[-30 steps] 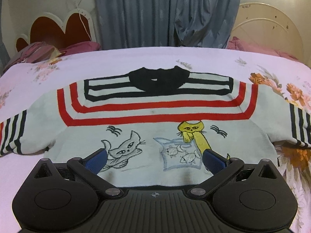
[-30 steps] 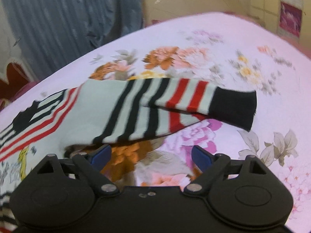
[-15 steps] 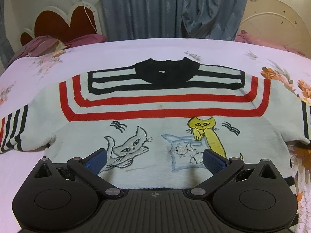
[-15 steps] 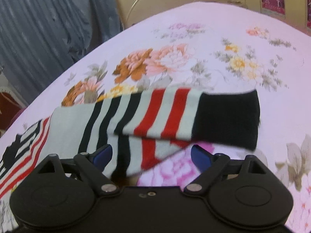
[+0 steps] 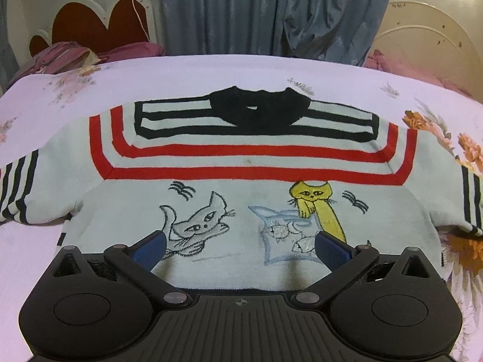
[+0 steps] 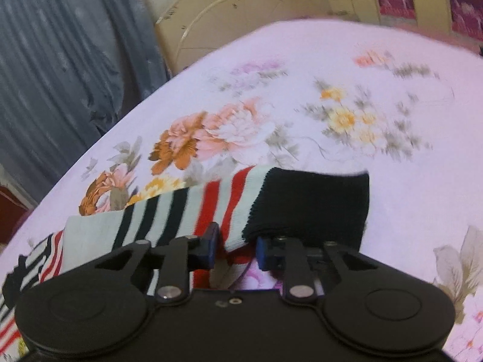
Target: Fold small clothes
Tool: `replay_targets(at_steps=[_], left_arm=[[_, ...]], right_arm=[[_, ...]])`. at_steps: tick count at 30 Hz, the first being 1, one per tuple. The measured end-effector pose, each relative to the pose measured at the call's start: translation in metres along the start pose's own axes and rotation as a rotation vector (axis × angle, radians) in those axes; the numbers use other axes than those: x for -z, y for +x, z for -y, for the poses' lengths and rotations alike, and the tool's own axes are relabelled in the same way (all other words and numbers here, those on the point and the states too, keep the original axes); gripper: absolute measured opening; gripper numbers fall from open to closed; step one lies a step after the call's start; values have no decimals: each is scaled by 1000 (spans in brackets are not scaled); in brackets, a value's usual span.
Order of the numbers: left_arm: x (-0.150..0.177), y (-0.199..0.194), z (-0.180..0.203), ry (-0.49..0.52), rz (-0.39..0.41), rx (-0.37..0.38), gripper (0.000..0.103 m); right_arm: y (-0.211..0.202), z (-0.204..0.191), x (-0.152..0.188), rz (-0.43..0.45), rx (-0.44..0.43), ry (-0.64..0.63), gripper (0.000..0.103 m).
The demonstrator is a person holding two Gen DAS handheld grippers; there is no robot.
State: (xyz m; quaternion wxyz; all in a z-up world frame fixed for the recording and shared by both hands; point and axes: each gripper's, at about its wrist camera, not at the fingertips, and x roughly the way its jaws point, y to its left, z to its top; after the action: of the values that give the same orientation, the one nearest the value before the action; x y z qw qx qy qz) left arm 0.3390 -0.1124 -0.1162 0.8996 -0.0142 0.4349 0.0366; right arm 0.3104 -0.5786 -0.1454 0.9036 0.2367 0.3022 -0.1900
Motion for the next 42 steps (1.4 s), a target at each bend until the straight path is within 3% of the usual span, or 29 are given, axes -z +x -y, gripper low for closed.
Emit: replay_targets(at_steps=[5, 10, 16, 22, 25, 26, 30, 34, 40, 42], left_arm=[[-5, -6, -12, -29, 15, -8, 103], [-8, -15, -33, -56, 53, -26, 103], [-8, -14, -64, -120, 38, -1, 103], [-8, -3, -84, -146, 21, 53, 103], [-8, 4, -88, -162, -1, 92, 103], [-8, 6, -88, -170, -8, 111, 103], [-9, 21, -82, -219, -55, 239, 103], [-10, 39, -55, -209, -94, 332, 103], [-11, 65, -22, -241, -134, 433, 102], [-10, 70, -17, -236, -115, 446, 86]], right_arm=[[-20, -54, -3, 79, -85, -171, 19], [-37, -133, 16, 91, -242, -336, 19], [-35, -229, 72, 2, -409, -518, 19], [-13, -286, 125, -159, -469, -584, 24], [-18, -300, 143, -195, -497, -596, 40], [-22, -302, 144, -192, -509, -601, 47], [-46, -288, 137, -144, -502, -608, 47], [-58, -249, 119, -82, -417, -609, 58], [-67, -193, 113, -63, -279, -577, 58], [-63, -181, 116, -76, -239, -564, 58]])
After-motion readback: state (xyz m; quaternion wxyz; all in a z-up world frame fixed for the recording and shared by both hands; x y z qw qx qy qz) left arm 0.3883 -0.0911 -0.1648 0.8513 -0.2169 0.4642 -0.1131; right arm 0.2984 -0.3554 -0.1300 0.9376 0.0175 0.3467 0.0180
